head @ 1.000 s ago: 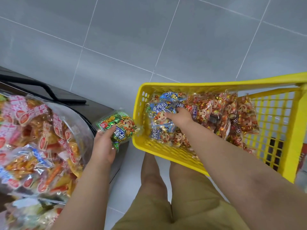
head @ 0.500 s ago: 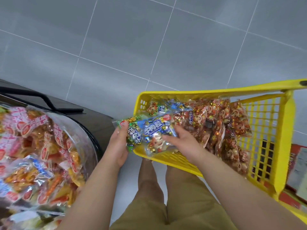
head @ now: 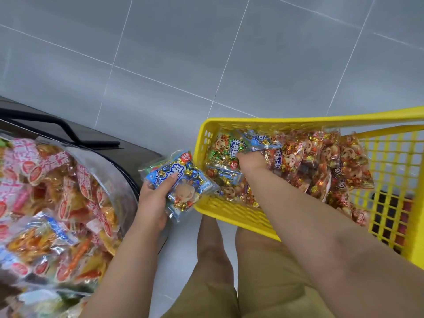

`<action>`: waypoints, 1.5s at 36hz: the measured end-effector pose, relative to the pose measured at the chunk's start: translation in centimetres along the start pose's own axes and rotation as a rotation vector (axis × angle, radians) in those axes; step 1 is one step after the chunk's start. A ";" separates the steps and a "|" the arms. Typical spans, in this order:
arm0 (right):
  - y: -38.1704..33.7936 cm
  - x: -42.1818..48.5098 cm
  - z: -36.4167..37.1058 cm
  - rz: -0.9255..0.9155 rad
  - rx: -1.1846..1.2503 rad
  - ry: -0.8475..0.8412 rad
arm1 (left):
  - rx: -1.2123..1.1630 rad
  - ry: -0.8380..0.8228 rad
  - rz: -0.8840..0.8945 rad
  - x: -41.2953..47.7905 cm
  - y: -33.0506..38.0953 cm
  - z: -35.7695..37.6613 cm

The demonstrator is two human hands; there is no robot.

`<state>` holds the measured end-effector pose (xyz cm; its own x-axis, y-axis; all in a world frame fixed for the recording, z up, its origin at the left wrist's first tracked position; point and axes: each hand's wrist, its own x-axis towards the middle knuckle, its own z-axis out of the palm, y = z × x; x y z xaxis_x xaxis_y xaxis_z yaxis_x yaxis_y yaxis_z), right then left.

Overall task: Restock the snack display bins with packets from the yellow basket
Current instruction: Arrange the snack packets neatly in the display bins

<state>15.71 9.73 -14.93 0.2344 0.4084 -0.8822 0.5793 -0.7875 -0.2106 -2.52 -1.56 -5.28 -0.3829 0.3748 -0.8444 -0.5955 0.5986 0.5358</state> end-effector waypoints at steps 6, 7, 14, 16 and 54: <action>-0.9 1.4 0.4 0.090 0.126 0.014 | -0.008 -0.010 -0.032 0.3 -0.2 -0.6; -0.9 1.3 0.4 0.106 0.114 0.005 | -0.011 -0.013 -0.032 0.3 -0.2 -0.6; -0.7 0.9 0.8 0.112 0.022 -0.065 | 0.027 -0.044 -0.023 -0.2 -0.2 -1.0; -0.6 0.4 0.5 0.111 0.051 -0.070 | 0.055 -0.034 -0.013 -0.4 -0.1 -1.2; -2.4 -31.6 7.7 -0.494 -0.129 -0.996 | -0.481 0.551 0.336 -24.1 -6.1 -21.7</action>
<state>0.92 -4.78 10.23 -0.7400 0.0659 -0.6693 0.5261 -0.5633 -0.6371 -4.96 -29.67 11.94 -0.8145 0.0020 -0.5802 -0.5772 0.0984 0.8107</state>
